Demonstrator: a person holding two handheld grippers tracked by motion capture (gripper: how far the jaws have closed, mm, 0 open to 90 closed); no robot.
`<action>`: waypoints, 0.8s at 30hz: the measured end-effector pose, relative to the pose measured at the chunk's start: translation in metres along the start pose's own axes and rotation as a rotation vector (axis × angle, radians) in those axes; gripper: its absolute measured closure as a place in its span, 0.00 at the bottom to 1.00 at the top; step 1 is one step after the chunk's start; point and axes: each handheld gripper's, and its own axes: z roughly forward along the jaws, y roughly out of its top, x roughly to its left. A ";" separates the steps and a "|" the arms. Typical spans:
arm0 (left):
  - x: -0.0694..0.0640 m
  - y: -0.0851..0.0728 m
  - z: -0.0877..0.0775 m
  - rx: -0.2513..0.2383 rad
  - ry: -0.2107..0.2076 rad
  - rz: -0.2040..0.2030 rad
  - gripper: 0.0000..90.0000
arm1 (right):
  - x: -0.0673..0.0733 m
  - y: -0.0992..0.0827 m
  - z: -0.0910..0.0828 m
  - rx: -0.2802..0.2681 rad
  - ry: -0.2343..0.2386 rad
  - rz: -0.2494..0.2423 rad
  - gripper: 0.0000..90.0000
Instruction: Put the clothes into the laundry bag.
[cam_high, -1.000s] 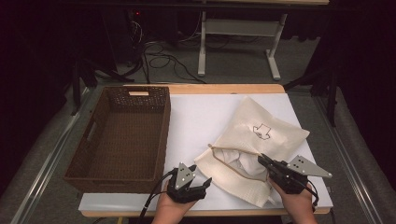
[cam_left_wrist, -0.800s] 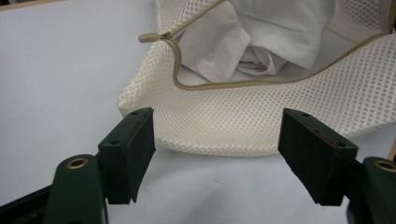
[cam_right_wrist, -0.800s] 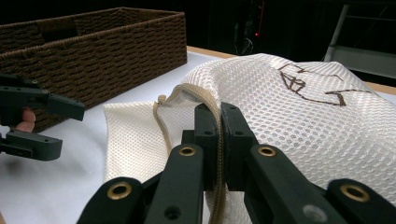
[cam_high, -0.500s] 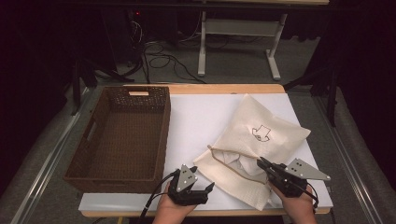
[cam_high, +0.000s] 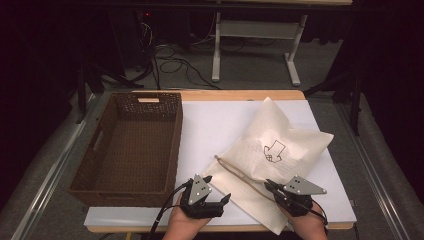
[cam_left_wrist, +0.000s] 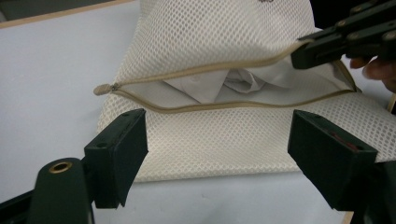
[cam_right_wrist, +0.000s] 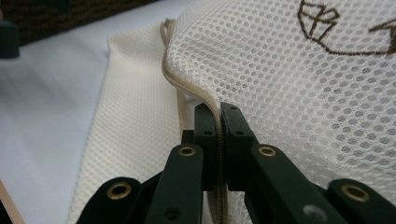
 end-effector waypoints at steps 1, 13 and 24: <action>0.000 0.000 0.000 -0.001 0.000 0.001 0.23 | 0.000 -0.001 0.002 0.019 0.002 -0.003 0.98; 0.000 -0.001 0.003 0.017 -0.011 0.001 0.24 | -0.002 -0.012 0.021 0.169 0.002 -0.020 0.97; 0.000 -0.003 0.008 0.028 -0.019 0.008 0.24 | -0.005 -0.014 0.025 0.219 -0.012 -0.035 0.97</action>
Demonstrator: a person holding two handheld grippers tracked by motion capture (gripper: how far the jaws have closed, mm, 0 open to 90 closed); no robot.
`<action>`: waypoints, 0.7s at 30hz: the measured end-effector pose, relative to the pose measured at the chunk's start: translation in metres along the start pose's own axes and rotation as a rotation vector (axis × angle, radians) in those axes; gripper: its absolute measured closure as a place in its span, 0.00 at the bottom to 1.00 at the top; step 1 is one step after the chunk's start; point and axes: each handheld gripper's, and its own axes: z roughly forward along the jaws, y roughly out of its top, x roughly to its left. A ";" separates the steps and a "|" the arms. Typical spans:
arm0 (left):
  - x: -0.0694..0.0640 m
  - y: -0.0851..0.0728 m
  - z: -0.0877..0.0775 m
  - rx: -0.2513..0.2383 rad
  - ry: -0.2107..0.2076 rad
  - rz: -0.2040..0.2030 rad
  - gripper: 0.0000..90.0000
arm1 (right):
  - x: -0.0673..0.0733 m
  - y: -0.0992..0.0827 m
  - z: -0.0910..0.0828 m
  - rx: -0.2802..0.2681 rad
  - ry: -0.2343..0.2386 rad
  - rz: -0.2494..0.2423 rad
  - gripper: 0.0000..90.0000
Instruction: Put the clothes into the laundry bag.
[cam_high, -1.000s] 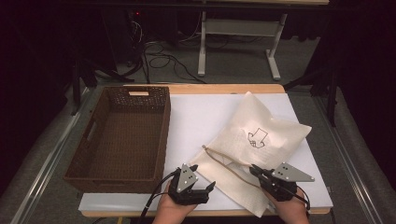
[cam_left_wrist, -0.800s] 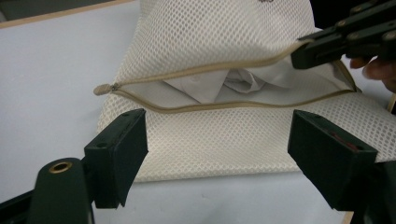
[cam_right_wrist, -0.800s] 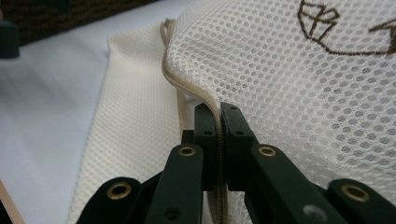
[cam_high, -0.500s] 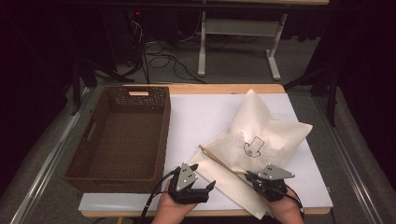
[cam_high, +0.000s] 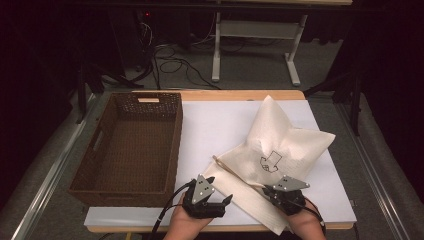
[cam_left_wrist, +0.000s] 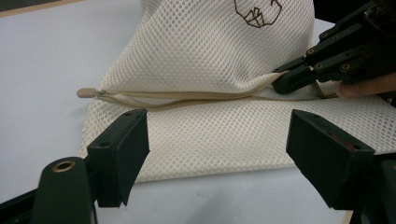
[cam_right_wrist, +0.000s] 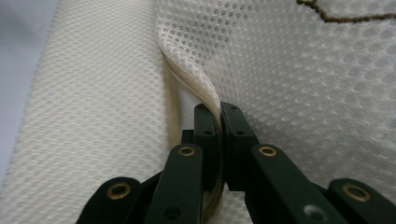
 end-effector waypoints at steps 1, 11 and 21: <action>0.000 0.000 0.000 -0.002 -0.001 -0.003 0.24 | -0.002 0.000 -0.001 0.008 -0.018 -0.002 0.97; -0.002 0.001 -0.001 -0.007 -0.011 0.006 0.25 | -0.028 -0.009 -0.007 -0.005 -0.060 0.080 0.97; -0.003 0.001 -0.001 -0.028 -0.002 -0.001 0.27 | -0.008 -0.003 -0.008 -0.020 -0.020 0.012 0.94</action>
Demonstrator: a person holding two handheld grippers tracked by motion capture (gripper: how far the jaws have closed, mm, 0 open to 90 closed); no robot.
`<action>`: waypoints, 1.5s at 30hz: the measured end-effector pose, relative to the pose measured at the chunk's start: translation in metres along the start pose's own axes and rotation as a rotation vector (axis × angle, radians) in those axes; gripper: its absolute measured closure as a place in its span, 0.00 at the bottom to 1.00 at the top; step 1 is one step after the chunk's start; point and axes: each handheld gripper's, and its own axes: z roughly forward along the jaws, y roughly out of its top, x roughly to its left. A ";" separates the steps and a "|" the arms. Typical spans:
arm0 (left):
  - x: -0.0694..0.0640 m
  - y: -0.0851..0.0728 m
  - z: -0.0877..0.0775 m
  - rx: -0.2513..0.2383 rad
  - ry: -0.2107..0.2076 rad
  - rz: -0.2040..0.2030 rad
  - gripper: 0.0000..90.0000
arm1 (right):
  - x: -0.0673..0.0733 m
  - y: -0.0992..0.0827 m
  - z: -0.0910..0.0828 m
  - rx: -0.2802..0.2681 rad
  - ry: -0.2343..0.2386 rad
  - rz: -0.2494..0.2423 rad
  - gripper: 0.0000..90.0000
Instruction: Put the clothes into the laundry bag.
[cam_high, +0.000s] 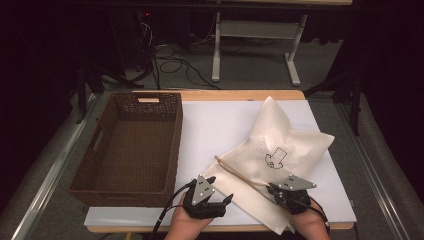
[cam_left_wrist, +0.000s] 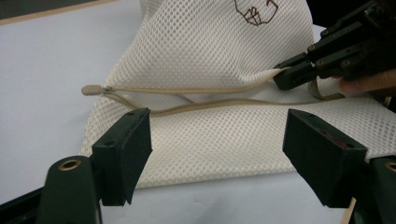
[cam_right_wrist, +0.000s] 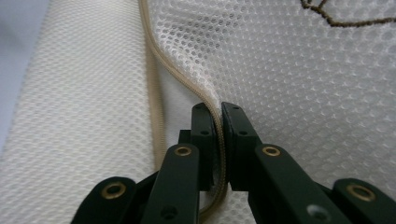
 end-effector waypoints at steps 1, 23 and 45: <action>0.000 0.000 0.000 0.000 0.001 -0.002 0.27 | 0.004 0.000 0.000 -0.004 0.007 -0.001 0.92; 0.005 0.005 0.002 -0.026 0.046 -0.004 0.30 | -0.023 0.001 -0.052 -0.218 -0.088 0.165 0.53; 0.004 0.020 0.019 -0.038 0.009 0.003 0.29 | -0.022 -0.045 -0.036 -0.017 -0.133 0.271 0.66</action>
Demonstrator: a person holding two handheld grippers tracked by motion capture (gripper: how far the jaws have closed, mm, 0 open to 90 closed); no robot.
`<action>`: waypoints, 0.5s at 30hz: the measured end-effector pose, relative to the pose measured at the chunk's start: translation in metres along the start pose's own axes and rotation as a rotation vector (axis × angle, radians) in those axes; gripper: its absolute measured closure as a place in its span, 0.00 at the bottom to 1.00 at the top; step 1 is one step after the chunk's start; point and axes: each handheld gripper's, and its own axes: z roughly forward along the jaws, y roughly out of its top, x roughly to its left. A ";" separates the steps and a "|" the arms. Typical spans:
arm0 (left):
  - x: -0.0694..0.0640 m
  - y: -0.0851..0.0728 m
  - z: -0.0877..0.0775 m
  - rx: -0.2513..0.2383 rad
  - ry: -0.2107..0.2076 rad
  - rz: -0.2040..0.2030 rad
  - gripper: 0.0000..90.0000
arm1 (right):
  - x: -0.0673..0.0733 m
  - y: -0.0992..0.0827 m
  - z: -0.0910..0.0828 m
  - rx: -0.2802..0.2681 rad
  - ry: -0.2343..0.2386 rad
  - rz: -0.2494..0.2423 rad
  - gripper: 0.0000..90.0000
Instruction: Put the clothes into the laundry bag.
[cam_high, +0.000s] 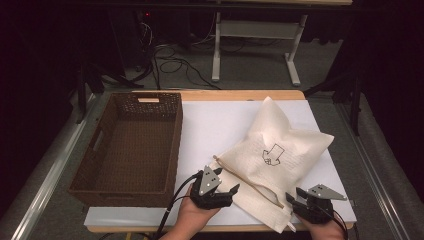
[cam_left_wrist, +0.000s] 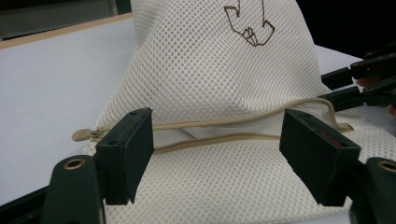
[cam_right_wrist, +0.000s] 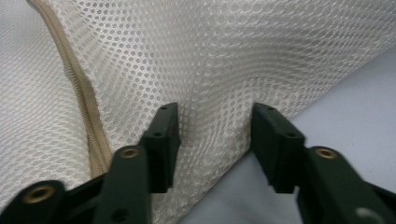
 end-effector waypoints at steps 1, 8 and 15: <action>0.000 0.000 0.000 0.001 0.004 -0.001 0.29 | -0.001 0.000 0.000 0.000 0.008 -0.005 0.70; 0.008 -0.006 0.002 0.046 0.018 -0.027 0.29 | -0.002 0.003 0.001 0.006 0.062 -0.024 0.94; 0.010 -0.010 0.006 0.074 0.054 0.009 0.29 | -0.003 0.003 -0.001 0.004 0.048 -0.060 0.95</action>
